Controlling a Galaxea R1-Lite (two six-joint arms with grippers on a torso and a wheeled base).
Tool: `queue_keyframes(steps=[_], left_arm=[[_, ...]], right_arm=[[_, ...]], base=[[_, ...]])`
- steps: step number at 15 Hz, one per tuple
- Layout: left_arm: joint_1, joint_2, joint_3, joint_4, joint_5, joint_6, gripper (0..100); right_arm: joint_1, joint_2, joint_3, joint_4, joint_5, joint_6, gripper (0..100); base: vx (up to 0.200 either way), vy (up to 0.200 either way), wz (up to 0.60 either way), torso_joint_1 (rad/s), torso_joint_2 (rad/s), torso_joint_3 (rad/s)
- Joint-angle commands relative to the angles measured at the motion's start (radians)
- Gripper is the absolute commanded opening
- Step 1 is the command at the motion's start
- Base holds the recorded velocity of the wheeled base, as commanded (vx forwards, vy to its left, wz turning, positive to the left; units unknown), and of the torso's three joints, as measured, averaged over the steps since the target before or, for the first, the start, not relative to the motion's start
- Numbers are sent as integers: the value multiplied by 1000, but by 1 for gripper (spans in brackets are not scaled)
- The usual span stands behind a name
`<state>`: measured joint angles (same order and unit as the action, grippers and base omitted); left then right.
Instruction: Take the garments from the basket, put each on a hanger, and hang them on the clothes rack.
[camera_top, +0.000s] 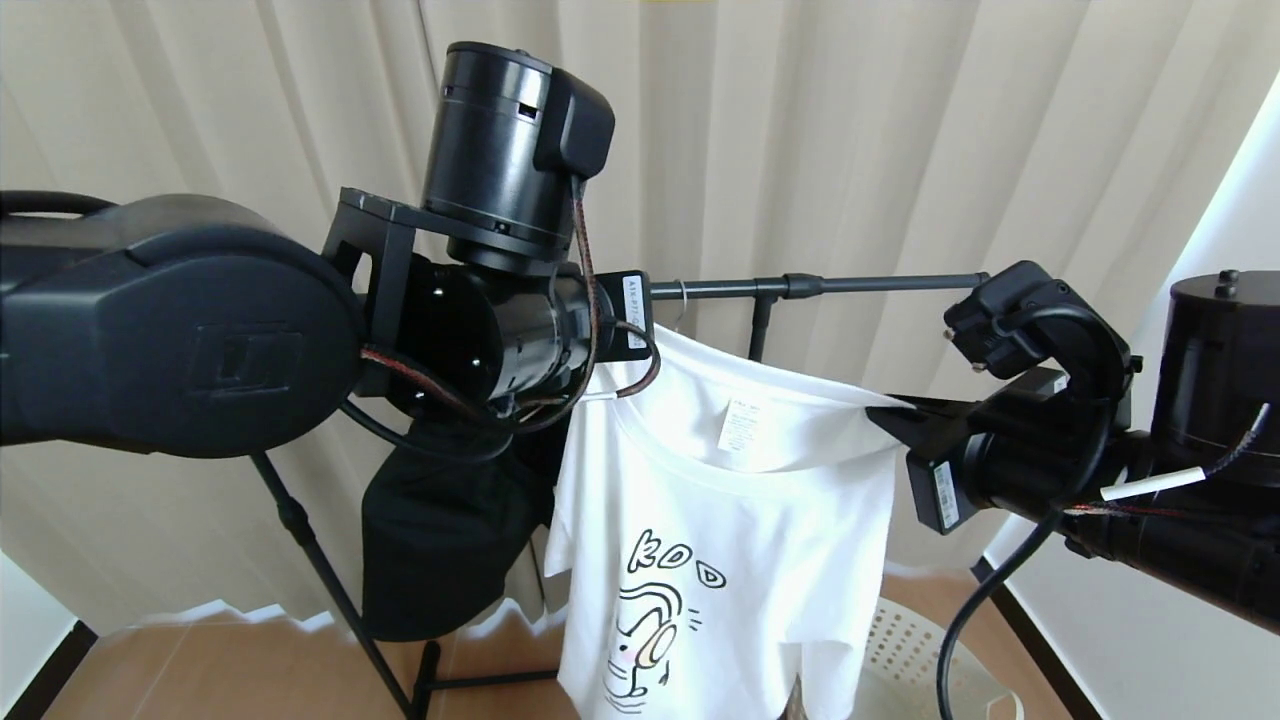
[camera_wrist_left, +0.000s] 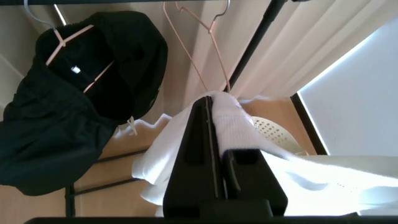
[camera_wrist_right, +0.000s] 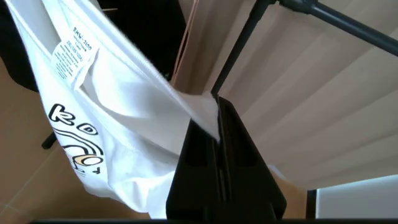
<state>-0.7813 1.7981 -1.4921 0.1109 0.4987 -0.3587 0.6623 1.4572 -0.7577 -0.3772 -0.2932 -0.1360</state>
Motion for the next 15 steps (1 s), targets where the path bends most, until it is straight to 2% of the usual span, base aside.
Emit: queue_keyframes(steps=[1, 2, 3, 9, 10, 11, 12, 15], left_arm=[[-1, -3, -16, 1, 0, 3, 0], [-1, -3, -25, 1, 0, 3, 0], [-1, 0, -43, 3, 0, 6, 0], [-1, 17, -92, 1, 1, 30, 0], [-4, 21, -92, 1, 1, 30, 0], [-9, 21, -92, 1, 0, 30, 0], [-10, 23, -89, 1, 1, 32, 0], [-15, 21, -82, 3, 1, 30, 0]], right_arm=[[2, 8, 11, 0, 0, -1, 0], [2, 8, 14, 3, 0, -2, 0], [3, 8, 29, 1, 2, -7, 100], [51, 8, 93, 0, 78, -42, 100], [86, 26, 115, -12, 160, -42, 100], [94, 37, 115, -14, 175, -39, 100], [114, 60, 107, -29, 184, -25, 100], [186, 123, 78, -203, 183, 156, 100]], base=[[0, 0, 0, 0, 0, 0], [0, 0, 0, 0, 0, 0], [0, 0, 0, 0, 0, 0], [0, 0, 0, 0, 0, 0], [0, 0, 0, 0, 0, 0], [0, 0, 0, 0, 0, 0], [0, 0, 0, 0, 0, 0], [0, 0, 0, 0, 0, 0]])
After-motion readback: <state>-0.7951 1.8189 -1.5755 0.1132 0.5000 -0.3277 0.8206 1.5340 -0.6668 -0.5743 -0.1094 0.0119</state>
